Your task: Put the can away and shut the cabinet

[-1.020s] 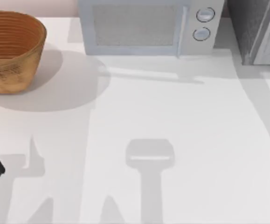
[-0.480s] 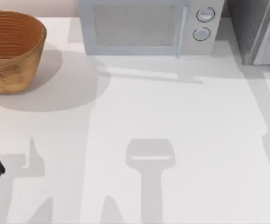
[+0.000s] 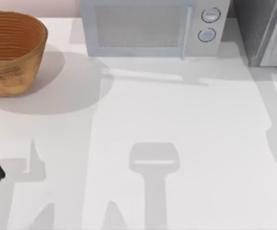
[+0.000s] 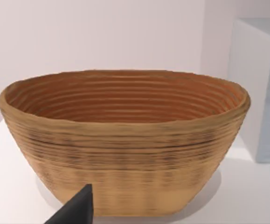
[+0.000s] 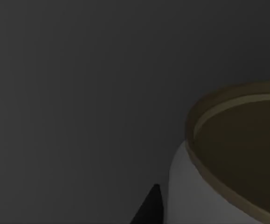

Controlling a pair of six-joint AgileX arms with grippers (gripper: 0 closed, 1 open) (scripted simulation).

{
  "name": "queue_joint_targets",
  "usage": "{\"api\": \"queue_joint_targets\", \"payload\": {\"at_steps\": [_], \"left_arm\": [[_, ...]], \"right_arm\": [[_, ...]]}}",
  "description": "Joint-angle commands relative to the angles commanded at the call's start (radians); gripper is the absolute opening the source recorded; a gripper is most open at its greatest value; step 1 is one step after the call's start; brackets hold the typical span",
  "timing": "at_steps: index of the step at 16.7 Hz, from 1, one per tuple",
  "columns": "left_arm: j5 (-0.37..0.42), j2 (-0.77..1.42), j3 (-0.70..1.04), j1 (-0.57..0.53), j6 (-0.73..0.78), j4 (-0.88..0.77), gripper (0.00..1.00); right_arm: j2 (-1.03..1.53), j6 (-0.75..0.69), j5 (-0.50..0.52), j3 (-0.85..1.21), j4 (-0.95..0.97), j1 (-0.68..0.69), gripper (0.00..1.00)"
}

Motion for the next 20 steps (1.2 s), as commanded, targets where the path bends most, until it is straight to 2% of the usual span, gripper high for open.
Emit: {"api": "queue_joint_targets", "payload": {"at_steps": [13,20], "left_arm": [[0.000,0.000,0.000,0.000,0.000,0.000,1.00],[0.000,0.000,0.000,0.000,0.000,0.000,1.00]], "right_arm": [[0.000,0.000,0.000,0.000,0.000,0.000,0.98],[0.000,0.000,0.000,0.000,0.000,0.000,1.00]]}}
